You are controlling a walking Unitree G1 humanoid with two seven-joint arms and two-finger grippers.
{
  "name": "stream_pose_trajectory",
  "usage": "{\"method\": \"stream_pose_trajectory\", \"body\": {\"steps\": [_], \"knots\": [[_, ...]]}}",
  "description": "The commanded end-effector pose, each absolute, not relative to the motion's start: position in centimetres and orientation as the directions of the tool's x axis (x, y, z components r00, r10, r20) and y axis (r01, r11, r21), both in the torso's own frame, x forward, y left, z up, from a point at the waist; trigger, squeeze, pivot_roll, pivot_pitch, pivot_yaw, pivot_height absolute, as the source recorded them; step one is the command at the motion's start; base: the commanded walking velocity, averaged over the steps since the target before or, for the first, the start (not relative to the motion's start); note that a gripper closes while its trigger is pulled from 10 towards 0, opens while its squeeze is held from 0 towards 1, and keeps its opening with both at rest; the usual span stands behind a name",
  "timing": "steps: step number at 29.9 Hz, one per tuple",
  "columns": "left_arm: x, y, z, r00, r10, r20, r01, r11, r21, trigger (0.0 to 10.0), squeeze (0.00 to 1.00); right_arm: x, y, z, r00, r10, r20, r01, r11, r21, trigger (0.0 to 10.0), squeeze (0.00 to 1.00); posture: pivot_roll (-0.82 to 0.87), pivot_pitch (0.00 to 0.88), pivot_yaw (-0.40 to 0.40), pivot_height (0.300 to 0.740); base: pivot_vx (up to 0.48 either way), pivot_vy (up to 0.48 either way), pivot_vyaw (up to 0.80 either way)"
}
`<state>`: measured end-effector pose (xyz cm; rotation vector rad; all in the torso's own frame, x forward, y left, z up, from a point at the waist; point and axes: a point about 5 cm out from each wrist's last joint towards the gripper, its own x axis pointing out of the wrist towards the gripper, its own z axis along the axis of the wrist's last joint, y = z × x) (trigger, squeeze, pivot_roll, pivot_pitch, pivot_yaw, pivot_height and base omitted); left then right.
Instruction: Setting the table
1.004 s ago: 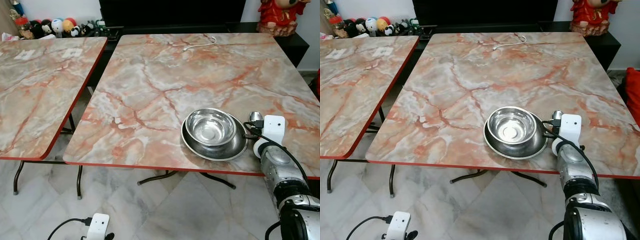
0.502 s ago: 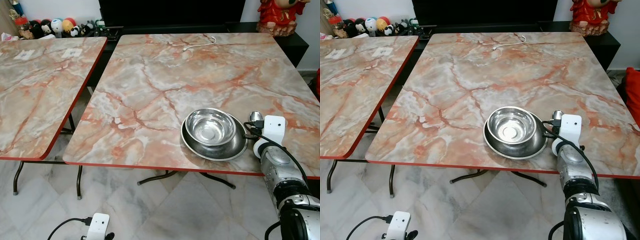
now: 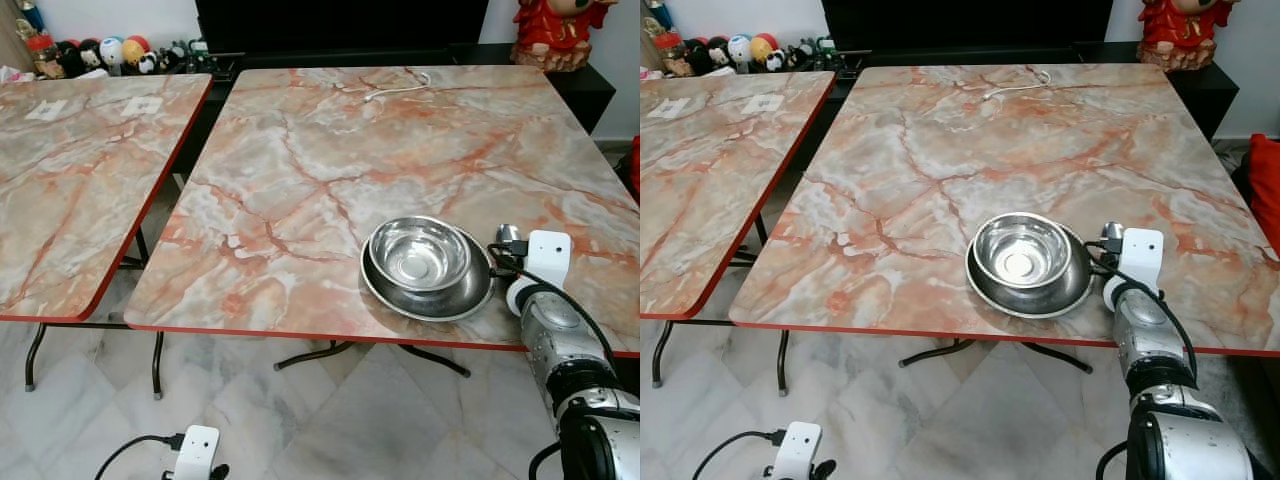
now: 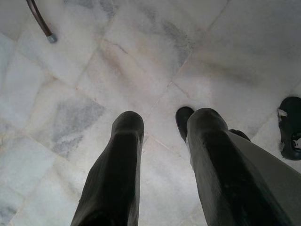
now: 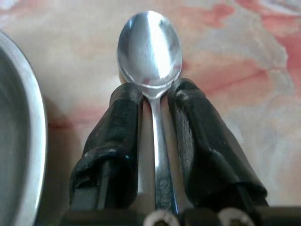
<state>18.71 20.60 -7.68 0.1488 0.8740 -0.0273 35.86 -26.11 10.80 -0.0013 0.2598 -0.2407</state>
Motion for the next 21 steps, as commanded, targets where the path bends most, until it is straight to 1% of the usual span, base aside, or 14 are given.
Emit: {"method": "stream_pose_trajectory", "body": {"steps": [1,4,6,7,8,11,14,15,18,21], "knots": [[18.1,20.7,-8.0,0.62,0.041,-0.784,0.097,0.987,0.128,10.0,0.0,36.4,-26.1,12.5,0.955,-0.251,-0.156,0.251,0.968,-0.022,10.0,0.0,-0.08,0.111,0.071,0.74,0.0,0.0,0.0],[18.0,20.8,-8.0,0.616,0.042,-0.786,0.096,0.987,0.129,10.0,0.0,36.5,-26.2,13.3,0.958,-0.264,-0.108,0.26,0.964,-0.055,10.0,0.0,-0.08,0.111,0.071,0.74,0.0,0.0,0.0],[18.0,20.8,-8.1,0.615,0.043,-0.787,0.096,0.987,0.129,10.0,0.0,36.6,-26.2,13.7,0.962,-0.26,-0.08,0.256,0.965,-0.051,10.0,0.0,-0.08,0.111,0.071,0.74,0.0,0.0,0.0],[17.9,20.8,-8.1,0.613,0.044,-0.789,0.094,0.987,0.129,10.0,0.0,36.7,-26.1,14.1,0.965,-0.255,-0.053,0.253,0.967,-0.036,10.0,0.0,-0.08,0.11,0.07,0.74,0.0,0.0,0.0],[17.8,20.9,-8.1,0.609,0.048,-0.792,0.091,0.987,0.129,10.0,0.0,36.8,-26.0,15.1,0.969,-0.247,0.025,0.247,0.969,-0.018,10.0,0.0,-0.08,0.109,0.069,0.74,0.0,0.0,0.0],[17.6,21.0,-8.2,0.607,0.05,-0.793,0.089,0.988,0.13,10.0,0.0,36.7,-25.8,15.9,0.964,-0.246,0.099,0.249,0.968,-0.017,10.0,0.0,-0.08,0.106,0.069,0.74,0.0,0.0,0.0],[17.5,21.1,-8.2,0.607,0.053,-0.793,0.085,0.988,0.131,10.0,0.0,36.3,-24.9,16.6,0.957,-0.218,0.19,0.227,0.973,-0.026,10.0,0.0,-0.08,0.099,0.068,0.74,0.0,0.0,0.0],[17.4,21.2,-8.3,0.604,0.058,-0.795,0.081,0.988,0.134,10.0,0.0,35.5,-23.8,16.7,0.952,-0.178,0.248,0.189,0.982,-0.023,10.0,0.0,-0.09,0.09,0.069,0.74,0.0,0.0,0.0],[17.2,21.3,-8.3,0.599,0.059,-0.798,0.083,0.987,0.135,10.0,0.0,34.8,-23.0,16.5,0.948,-0.149,0.281,0.164,0.986,-0.03,10.0,0.0,-0.09,0.086,0.068,0.74,0.0,0.0,0.0],[17.0,21.1,-8.4,0.593,0.053,-0.803,0.083,0.989,0.126,10.0,0.0,34.0,-22.6,16.3,0.94,-0.152,0.304,0.158,0.987,0.007,10.0,0.0,-0.1,0.072,0.068,0.74,0.0,0.0,0.0]]}}
